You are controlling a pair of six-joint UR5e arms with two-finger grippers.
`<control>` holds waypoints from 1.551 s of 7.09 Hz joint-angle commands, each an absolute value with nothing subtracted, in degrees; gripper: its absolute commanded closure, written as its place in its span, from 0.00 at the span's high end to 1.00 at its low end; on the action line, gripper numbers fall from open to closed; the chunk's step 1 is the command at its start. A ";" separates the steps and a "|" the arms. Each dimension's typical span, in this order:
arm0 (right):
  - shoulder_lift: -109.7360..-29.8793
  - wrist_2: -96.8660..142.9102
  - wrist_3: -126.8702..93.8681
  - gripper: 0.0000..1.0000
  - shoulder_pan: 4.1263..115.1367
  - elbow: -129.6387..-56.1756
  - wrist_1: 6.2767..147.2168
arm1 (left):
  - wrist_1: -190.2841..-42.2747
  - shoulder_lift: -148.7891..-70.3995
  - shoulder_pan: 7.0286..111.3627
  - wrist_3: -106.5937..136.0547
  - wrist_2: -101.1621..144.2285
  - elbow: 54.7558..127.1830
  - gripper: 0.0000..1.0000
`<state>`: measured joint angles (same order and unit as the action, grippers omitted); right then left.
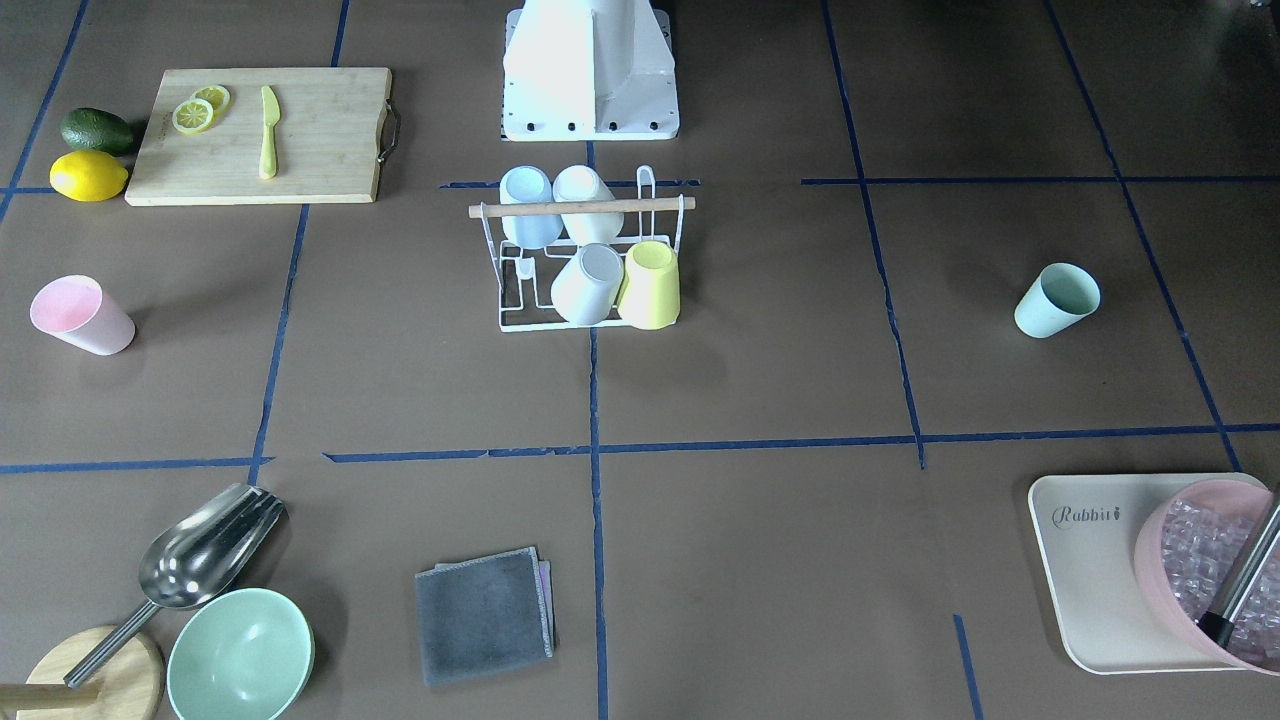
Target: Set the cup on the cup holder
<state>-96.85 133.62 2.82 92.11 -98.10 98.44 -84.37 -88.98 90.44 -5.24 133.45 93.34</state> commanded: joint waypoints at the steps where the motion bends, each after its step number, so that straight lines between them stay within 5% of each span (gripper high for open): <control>1: -96.86 133.59 2.81 1.00 92.11 -98.26 98.44 | -84.46 -88.95 90.44 -5.27 133.42 93.17 1.00; 7: -94.86 133.78 2.72 1.00 84.24 -99.49 103.23 | -83.59 -94.03 90.09 -5.19 132.80 90.96 1.00; 11: -73.39 123.45 3.16 1.00 70.35 -98.62 129.72 | -74.01 -99.84 83.36 -5.19 130.80 98.06 1.00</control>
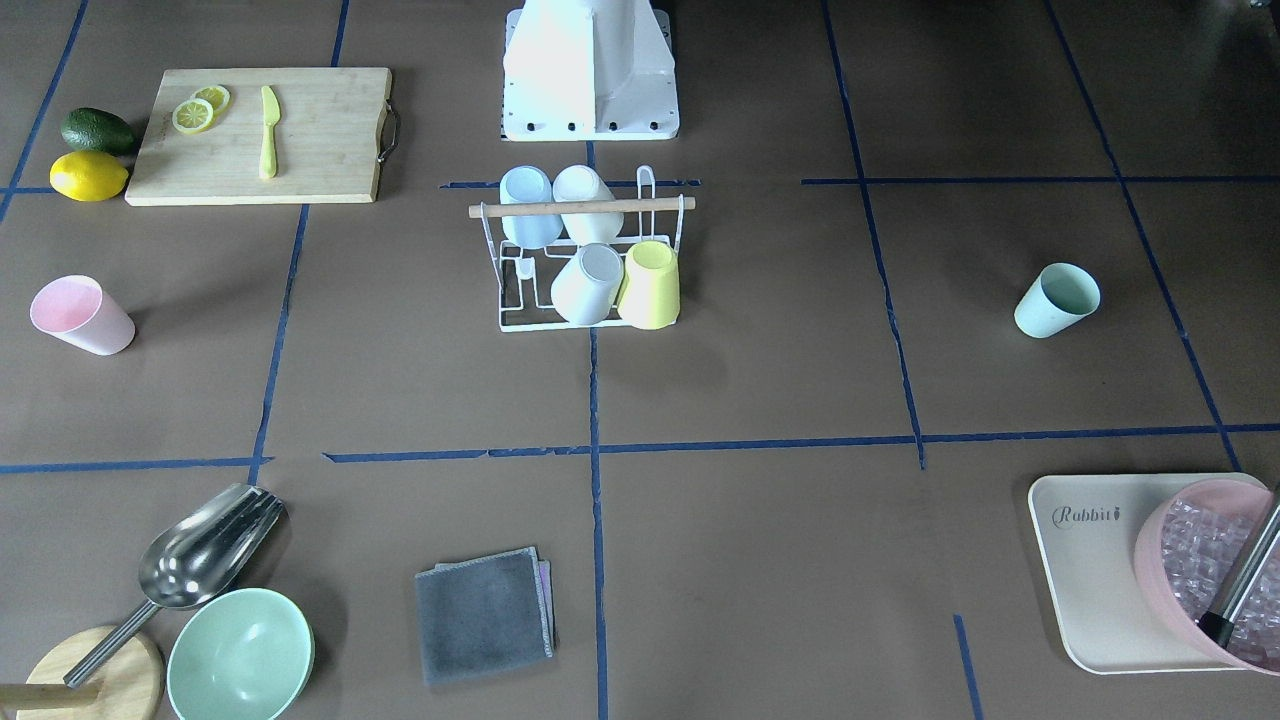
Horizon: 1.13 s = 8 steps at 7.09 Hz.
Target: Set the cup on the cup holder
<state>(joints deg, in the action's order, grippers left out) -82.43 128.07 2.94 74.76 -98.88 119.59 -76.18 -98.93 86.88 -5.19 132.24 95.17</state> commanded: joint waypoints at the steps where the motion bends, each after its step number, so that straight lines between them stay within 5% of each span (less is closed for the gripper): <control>1: -69.56 121.22 3.25 1.00 66.22 -97.22 133.03 | -73.22 -99.84 80.28 -5.19 126.60 101.83 1.00; 8: -63.21 108.67 14.11 1.00 47.48 -86.76 133.50 | -54.41 -112.58 65.84 -8.26 122.34 96.26 1.00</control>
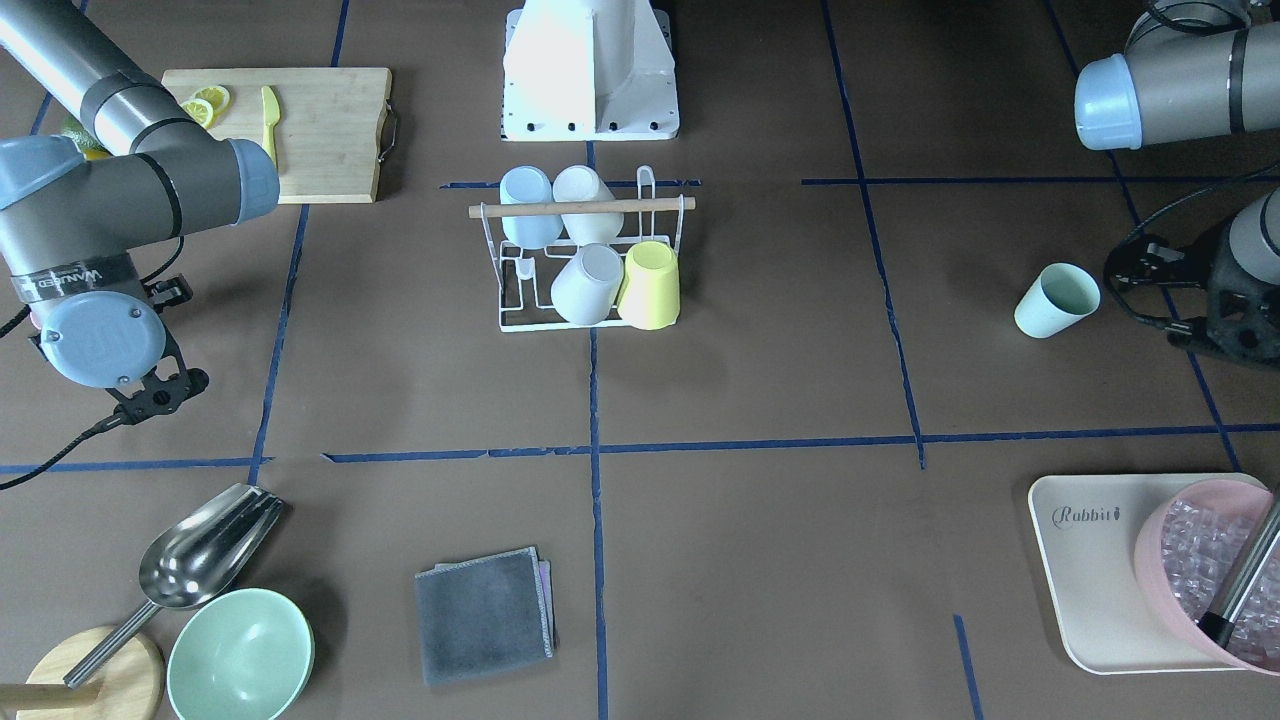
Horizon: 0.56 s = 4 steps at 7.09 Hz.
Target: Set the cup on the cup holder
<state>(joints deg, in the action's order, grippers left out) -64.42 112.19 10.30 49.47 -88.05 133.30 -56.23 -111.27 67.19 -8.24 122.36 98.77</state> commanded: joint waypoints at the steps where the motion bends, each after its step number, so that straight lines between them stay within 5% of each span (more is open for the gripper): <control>1: -61.71 107.41 17.98 1.00 47.46 -84.66 134.29 | -54.58 -114.68 65.05 -8.44 122.60 91.89 1.00; 4: -61.08 101.52 21.70 1.00 43.60 -81.40 134.73 | -54.41 -117.75 57.51 -8.35 127.16 82.48 1.00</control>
